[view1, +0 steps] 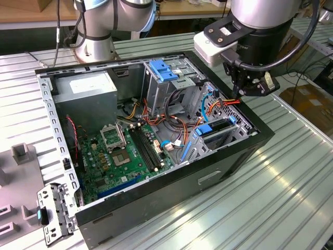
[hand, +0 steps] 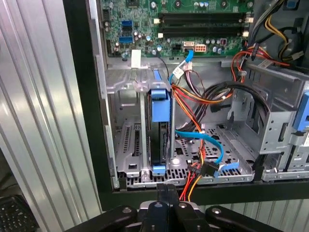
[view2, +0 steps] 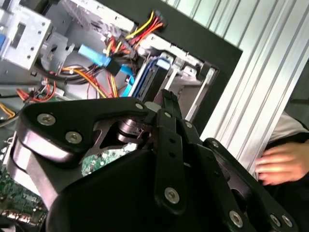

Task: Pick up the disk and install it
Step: 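Insert the first disk wire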

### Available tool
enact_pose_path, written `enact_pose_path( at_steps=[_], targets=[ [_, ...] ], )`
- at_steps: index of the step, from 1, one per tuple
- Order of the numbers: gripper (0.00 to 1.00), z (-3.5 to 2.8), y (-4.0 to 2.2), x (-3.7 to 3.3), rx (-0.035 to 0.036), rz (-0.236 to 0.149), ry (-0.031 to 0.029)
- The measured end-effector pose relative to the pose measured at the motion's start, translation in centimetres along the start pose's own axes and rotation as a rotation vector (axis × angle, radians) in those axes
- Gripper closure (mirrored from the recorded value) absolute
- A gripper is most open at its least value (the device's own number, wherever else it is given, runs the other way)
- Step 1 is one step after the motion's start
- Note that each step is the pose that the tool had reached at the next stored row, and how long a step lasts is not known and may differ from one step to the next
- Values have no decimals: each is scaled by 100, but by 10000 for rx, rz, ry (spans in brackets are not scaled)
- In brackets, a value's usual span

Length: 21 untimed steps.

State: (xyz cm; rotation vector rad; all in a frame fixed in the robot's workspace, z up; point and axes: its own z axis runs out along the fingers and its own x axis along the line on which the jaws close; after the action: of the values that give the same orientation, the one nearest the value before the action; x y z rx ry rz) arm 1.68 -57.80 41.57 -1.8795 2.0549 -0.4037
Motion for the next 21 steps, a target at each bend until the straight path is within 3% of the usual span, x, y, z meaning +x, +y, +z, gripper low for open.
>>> enact_pose_path(
  at_steps=[6,8,11,12,16,18,19,21],
  targets=[
    [89,184,-366,-60,-79,-11,32],
    [89,235,-445,-76,-86,-51,35],
    [89,250,-447,-76,-112,-563,-196],
    [89,265,-441,-75,-130,-920,-359],
    [89,304,-423,-74,-167,-1675,-700],
    [89,356,-406,-72,-207,-2464,-1041],
    [89,381,-419,-75,-210,-2533,-1051],
    [89,439,-485,-95,-214,-2559,-1013]
  ],
)
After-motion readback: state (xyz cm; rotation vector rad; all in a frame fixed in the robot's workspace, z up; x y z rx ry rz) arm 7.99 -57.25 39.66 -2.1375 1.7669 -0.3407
